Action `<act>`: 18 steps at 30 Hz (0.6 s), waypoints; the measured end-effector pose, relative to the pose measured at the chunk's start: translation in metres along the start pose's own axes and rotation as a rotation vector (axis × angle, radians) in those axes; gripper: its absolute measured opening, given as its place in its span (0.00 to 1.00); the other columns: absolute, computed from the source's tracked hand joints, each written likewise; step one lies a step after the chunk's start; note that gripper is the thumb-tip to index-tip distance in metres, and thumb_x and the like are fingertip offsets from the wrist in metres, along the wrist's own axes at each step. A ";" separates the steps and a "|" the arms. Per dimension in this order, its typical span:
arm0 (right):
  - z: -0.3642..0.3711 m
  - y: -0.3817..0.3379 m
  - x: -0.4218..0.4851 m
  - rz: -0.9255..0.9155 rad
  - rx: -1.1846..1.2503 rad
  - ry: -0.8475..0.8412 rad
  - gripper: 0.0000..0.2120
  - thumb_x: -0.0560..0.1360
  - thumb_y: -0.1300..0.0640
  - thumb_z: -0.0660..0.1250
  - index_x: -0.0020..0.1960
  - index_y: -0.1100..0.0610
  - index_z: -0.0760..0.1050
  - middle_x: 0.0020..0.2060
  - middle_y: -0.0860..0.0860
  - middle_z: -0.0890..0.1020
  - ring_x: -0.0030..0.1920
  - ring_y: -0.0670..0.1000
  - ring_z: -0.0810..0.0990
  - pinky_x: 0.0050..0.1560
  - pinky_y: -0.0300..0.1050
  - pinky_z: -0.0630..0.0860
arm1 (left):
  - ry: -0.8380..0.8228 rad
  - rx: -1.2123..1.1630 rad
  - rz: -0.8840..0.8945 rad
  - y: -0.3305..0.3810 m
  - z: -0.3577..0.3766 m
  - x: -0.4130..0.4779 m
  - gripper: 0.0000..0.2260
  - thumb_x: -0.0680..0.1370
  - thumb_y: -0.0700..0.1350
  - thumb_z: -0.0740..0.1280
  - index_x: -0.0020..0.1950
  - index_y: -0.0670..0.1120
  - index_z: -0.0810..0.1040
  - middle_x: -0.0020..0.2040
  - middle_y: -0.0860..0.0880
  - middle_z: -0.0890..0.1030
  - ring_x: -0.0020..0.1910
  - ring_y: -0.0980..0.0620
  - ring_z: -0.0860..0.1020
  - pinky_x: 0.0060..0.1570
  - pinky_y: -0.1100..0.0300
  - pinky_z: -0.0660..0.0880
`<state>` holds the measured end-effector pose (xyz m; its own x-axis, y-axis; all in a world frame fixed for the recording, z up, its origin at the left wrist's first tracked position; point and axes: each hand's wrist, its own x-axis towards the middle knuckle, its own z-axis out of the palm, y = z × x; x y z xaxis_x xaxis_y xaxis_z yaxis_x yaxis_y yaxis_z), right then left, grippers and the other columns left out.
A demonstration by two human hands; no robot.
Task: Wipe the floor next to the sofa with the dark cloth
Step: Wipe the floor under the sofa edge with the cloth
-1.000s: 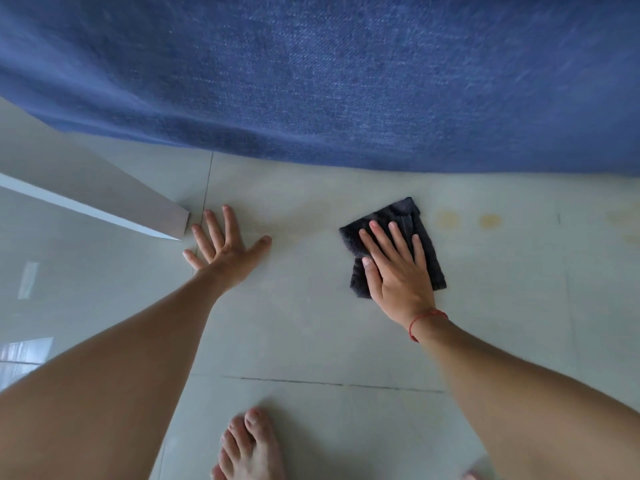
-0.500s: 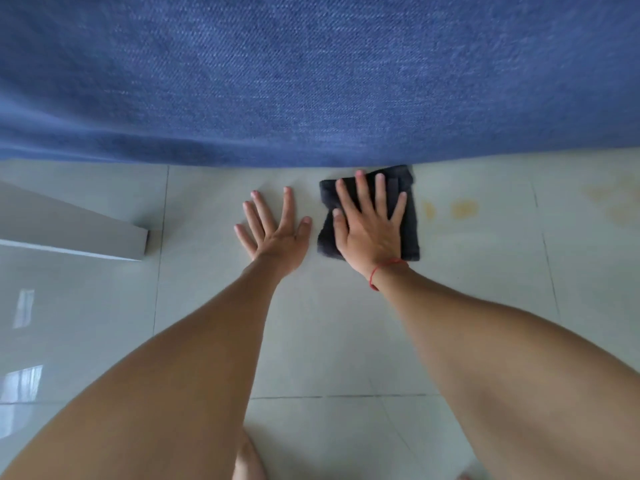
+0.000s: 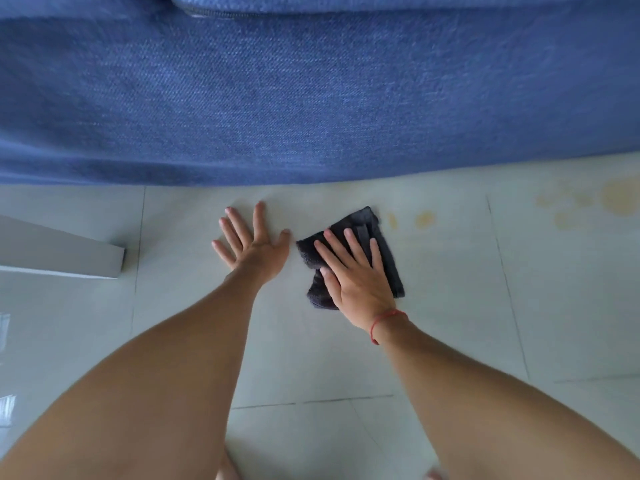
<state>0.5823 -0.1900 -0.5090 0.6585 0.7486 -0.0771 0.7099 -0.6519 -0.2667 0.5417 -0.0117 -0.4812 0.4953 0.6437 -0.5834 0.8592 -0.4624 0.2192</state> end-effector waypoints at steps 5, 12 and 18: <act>-0.012 0.043 -0.021 0.151 -0.045 0.003 0.23 0.80 0.47 0.50 0.74 0.45 0.62 0.75 0.43 0.64 0.76 0.51 0.60 0.74 0.57 0.49 | 0.051 0.034 0.076 0.013 0.018 -0.011 0.34 0.78 0.66 0.47 0.77 0.58 0.34 0.76 0.44 0.28 0.76 0.46 0.29 0.71 0.40 0.31; -0.008 0.026 0.022 0.376 0.013 0.016 0.23 0.81 0.46 0.46 0.76 0.43 0.56 0.77 0.40 0.56 0.78 0.50 0.50 0.74 0.62 0.43 | -0.008 0.045 0.090 0.010 0.016 -0.006 0.33 0.79 0.65 0.47 0.76 0.58 0.32 0.76 0.45 0.27 0.75 0.45 0.27 0.69 0.40 0.29; -0.002 0.011 0.053 0.376 0.023 0.070 0.23 0.80 0.46 0.51 0.75 0.44 0.59 0.77 0.44 0.59 0.78 0.55 0.53 0.72 0.67 0.43 | -0.050 0.044 0.082 0.011 0.013 -0.006 0.33 0.79 0.65 0.47 0.76 0.59 0.30 0.75 0.46 0.25 0.74 0.45 0.26 0.69 0.40 0.29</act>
<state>0.6256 -0.1582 -0.5141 0.8878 0.4472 -0.1083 0.4103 -0.8759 -0.2538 0.5467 -0.0285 -0.4850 0.5557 0.5721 -0.6033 0.8090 -0.5394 0.2336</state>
